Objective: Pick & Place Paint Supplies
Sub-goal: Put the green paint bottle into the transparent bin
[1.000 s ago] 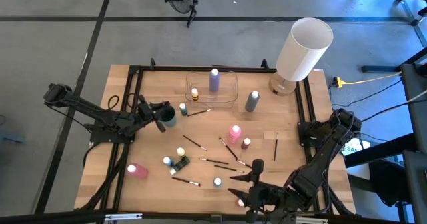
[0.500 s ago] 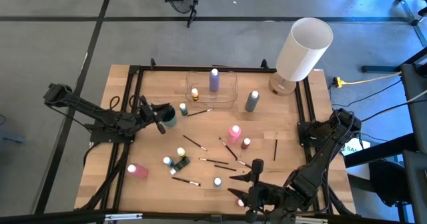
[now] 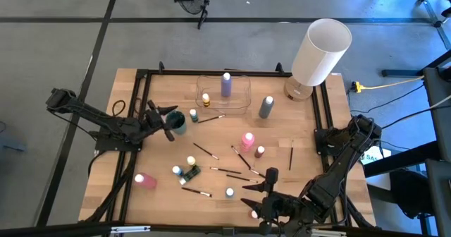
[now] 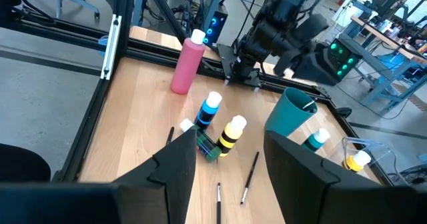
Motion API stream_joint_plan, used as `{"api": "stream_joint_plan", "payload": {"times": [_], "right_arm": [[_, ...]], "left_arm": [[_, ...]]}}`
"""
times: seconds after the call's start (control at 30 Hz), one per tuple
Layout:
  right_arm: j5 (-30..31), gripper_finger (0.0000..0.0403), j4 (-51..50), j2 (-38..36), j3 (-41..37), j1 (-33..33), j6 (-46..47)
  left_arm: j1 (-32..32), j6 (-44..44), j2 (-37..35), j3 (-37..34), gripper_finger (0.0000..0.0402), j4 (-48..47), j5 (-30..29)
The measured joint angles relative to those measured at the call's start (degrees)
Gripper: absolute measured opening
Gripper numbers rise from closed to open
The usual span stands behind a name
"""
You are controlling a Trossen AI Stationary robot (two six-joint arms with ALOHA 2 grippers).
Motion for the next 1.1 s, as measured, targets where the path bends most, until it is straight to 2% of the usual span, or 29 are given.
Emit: {"api": "stream_joint_plan", "payload": {"times": [0.13,0.23,0.3,0.43,0.5,0.67,0.73,0.8,1.1], "right_arm": [[0.0,0.0178,-0.02,0.0,0.0,0.0,0.01],[-0.01,0.0178,-0.58,0.0,0.0,0.02,0.56],[-0.02,0.0178,-1.23,0.0,0.0,0.02,1.29],[-0.02,0.0178,-1.46,0.0,0.0,0.02,1.8],[-0.02,0.0178,-1.49,0.0,0.0,0.02,2.38],[-1.4,0.0178,-1.28,0.0,0.0,0.02,3.04],[-2.81,0.0178,-1.25,0.0,0.0,0.02,3.19],[-2.99,0.0178,-1.25,0.0,0.0,0.02,3.55],[-3.02,0.0178,-1.57,0.0,0.0,0.0,4.52]], "left_arm": [[-0.69,2.91,-0.05,0.22,0.0196,5.16,-0.21],[-3.07,2.27,0.01,2.53,0.0201,3.11,0.55],[-5.46,2.41,0.01,5.6,0.0202,-2.36,1.02],[-10.7,0.52,0.98,15.1,0.0199,-19.57,-2.51],[-13.3,-1.99,2.22,20.47,0.0198,-28.27,-1.93],[-18.69,-13.46,6.89,32.51,0.0199,-50.76,5.87],[-19.81,-18.26,8.53,35.48,0.0198,-56.78,7.73],[-20.72,-22.68,9.9,37.24,0.0197,-59.2,8.7],[-23.87,-26.96,19.93,42.18,0.0196,-59.44,20.89]]}}
